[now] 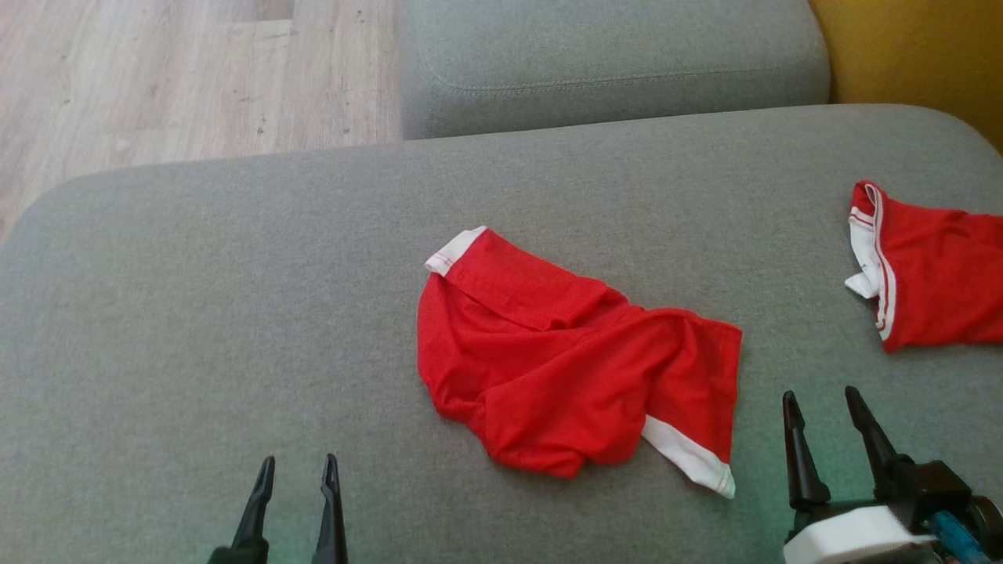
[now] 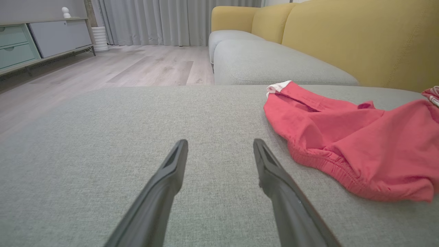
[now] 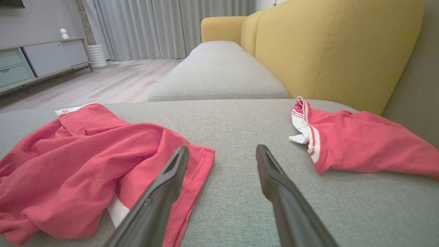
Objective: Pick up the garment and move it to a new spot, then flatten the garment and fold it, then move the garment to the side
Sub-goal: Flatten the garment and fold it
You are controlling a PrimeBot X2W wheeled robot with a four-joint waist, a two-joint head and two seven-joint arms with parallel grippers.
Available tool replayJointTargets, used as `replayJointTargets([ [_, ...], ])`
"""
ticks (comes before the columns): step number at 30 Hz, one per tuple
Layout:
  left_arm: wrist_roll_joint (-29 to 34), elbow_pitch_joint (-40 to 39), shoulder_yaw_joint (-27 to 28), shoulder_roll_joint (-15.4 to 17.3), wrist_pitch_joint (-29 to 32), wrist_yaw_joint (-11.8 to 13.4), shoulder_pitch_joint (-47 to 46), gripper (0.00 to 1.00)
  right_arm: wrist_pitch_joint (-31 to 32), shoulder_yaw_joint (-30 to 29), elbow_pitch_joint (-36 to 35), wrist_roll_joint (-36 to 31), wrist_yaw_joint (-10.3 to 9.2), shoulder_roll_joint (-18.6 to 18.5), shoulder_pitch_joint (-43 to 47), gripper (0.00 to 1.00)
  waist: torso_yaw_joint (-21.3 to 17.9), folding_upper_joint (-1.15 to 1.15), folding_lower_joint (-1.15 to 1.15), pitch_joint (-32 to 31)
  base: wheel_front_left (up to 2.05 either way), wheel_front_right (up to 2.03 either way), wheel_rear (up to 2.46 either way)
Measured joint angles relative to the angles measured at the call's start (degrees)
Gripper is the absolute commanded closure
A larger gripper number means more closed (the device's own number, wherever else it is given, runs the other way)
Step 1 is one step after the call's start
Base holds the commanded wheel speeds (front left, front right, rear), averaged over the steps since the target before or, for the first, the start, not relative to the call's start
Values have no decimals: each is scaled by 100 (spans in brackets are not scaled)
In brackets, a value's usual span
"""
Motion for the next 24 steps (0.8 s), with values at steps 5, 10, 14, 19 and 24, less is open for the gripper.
replayJointTargets([
  [5,63,27,30,-42,0,-98,-1,0,0,1,-1,-1,0,0,1,0,37,0,0,-21,0,0,0],
  [10,112,41,111,-74,0,-101,0,0,0,20,-1,-2,0,0,1,0,39,0,0,-27,0,0,0],
  [14,156,33,98,-81,0,-204,-3,0,0,29,-5,-2,0,0,-3,0,17,0,0,10,0,0,0],
  [19,-94,279,-571,-83,11,-772,-160,0,0,31,-43,-4,0,0,-54,0,-38,0,0,150,0,0,0],
  [24,-740,692,-1700,-96,664,-1059,-698,0,0,127,-53,-11,0,-1,-229,0,-178,0,0,301,0,0,0],
])
